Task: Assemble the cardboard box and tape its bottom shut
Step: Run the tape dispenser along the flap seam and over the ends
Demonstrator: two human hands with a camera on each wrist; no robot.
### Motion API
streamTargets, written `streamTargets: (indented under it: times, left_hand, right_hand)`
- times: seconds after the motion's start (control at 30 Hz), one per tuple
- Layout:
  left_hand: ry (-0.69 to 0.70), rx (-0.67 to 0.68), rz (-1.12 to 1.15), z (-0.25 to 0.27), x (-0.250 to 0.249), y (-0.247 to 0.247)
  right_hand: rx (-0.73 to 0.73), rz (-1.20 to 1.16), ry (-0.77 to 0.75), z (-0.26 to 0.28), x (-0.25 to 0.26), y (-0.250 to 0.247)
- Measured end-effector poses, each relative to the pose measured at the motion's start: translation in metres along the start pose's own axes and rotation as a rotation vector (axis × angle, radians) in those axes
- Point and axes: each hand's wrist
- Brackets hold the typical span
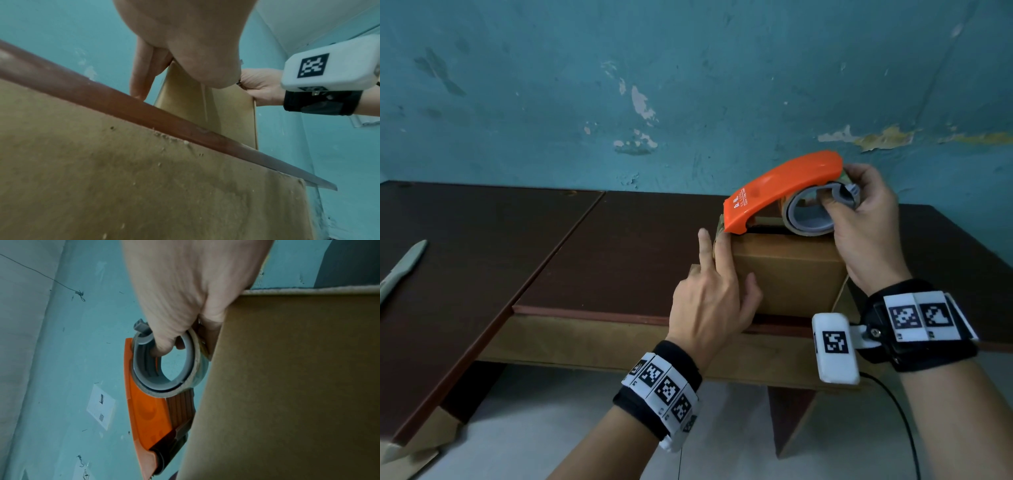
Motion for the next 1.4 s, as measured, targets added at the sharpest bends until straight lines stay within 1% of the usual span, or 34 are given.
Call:
streamTargets:
  times: [0.1, 0.3, 0.47, 0.57, 0.63, 0.7, 0.8, 0.93, 1.0, 1.07, 1.2, 1.3, 1.4]
  left_hand:
    - [-0.018, -0.037, -0.032, 0.001, 0.0, -0.002]
    - [-0.066, -0.033, -0.012, 0.002, -0.005, -0.005]
    - [-0.142, -0.013, 0.131, 0.002, -0.009, -0.009]
    - [-0.178, -0.046, 0.25, 0.002, -0.011, -0.004]
    - [-0.155, -0.087, 0.332, 0.002, -0.009, -0.002]
    - [-0.094, -0.111, 0.372, 0.003, -0.005, -0.001]
    - [0.007, -0.119, 0.342, 0.0, 0.007, 0.002]
    - [0.154, -0.184, 0.263, -0.002, 0.02, 0.008]
    - [0.243, -0.186, 0.274, -0.002, 0.026, 0.01]
    - [0.293, -0.213, 0.313, -0.002, 0.03, 0.012]
    - [0.299, -0.251, 0.312, -0.002, 0.031, 0.016]
    - [0.246, -0.253, 0.293, -0.004, 0.027, 0.019]
    - [0.183, -0.286, 0.366, -0.005, 0.025, 0.021]
  right_hand:
    - [0.003, 0.022, 0.002, 0.001, 0.0, 0.001]
    - [0.006, 0.017, 0.035, 0.001, 0.0, 0.001]
    - [0.014, 0.015, 0.052, 0.001, 0.0, 0.002]
    - [0.016, 0.001, 0.067, 0.001, 0.0, 0.002]
    - [0.013, -0.01, 0.078, 0.002, 0.0, 0.002]
    - [0.001, -0.038, 0.094, 0.002, 0.0, 0.001]
    - [-0.016, -0.052, 0.117, 0.0, -0.001, 0.0]
    - [-0.019, -0.078, 0.127, -0.001, -0.001, 0.001]
    - [-0.027, -0.088, 0.128, -0.001, -0.002, 0.001]
    - [-0.036, -0.084, 0.126, -0.002, -0.003, 0.001]
    - [-0.044, -0.074, 0.123, -0.003, -0.005, 0.001]
    - [-0.049, -0.064, 0.122, -0.003, -0.006, 0.002]
    - [-0.064, -0.039, 0.121, -0.004, -0.008, 0.001]
Point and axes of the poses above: each hand's wrist, its own z-axis away from the middle knuckle, its own y-axis out of the palm, x = y × z, and after that the axes turned 7 degrees about -z, right-handed
